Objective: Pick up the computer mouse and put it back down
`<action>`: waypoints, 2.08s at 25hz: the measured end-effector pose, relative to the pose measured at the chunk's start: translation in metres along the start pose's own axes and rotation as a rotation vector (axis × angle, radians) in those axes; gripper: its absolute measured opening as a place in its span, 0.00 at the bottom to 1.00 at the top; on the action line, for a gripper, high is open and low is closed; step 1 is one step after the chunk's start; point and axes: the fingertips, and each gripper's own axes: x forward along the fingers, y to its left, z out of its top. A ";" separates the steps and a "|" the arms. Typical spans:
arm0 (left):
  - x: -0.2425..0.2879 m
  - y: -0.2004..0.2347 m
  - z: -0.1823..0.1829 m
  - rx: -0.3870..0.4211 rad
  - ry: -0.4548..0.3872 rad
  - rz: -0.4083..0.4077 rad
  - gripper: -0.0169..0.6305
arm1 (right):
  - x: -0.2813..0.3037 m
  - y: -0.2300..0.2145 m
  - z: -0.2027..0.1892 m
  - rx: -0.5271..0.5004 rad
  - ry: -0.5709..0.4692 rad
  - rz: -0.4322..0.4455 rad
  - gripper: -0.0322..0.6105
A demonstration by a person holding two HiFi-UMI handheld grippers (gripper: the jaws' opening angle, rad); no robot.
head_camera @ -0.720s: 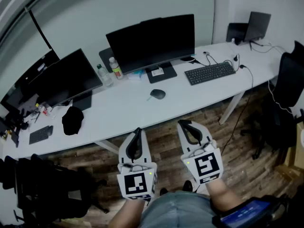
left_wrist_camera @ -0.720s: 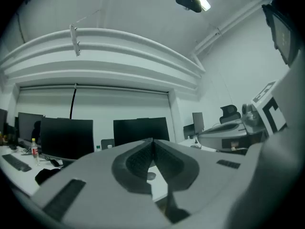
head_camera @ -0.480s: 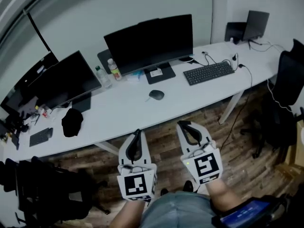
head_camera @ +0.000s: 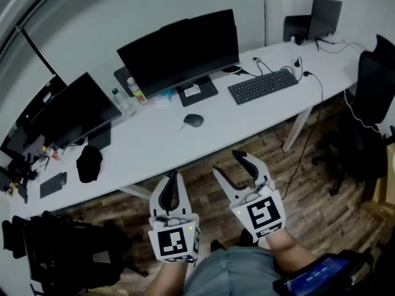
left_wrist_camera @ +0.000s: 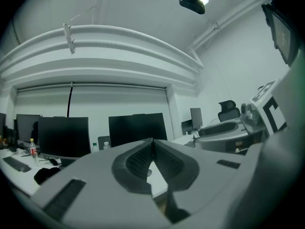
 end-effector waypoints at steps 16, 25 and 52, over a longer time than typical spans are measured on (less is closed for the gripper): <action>0.031 -0.039 -0.008 0.035 0.063 0.015 0.04 | 0.001 -0.061 -0.022 0.045 0.011 0.010 0.38; 0.064 0.002 -0.042 -0.040 0.095 0.035 0.04 | 0.055 -0.045 -0.043 0.010 0.076 0.063 0.38; 0.235 0.164 -0.037 -0.129 -0.013 -0.051 0.04 | 0.283 -0.043 -0.001 -0.104 0.064 0.033 0.39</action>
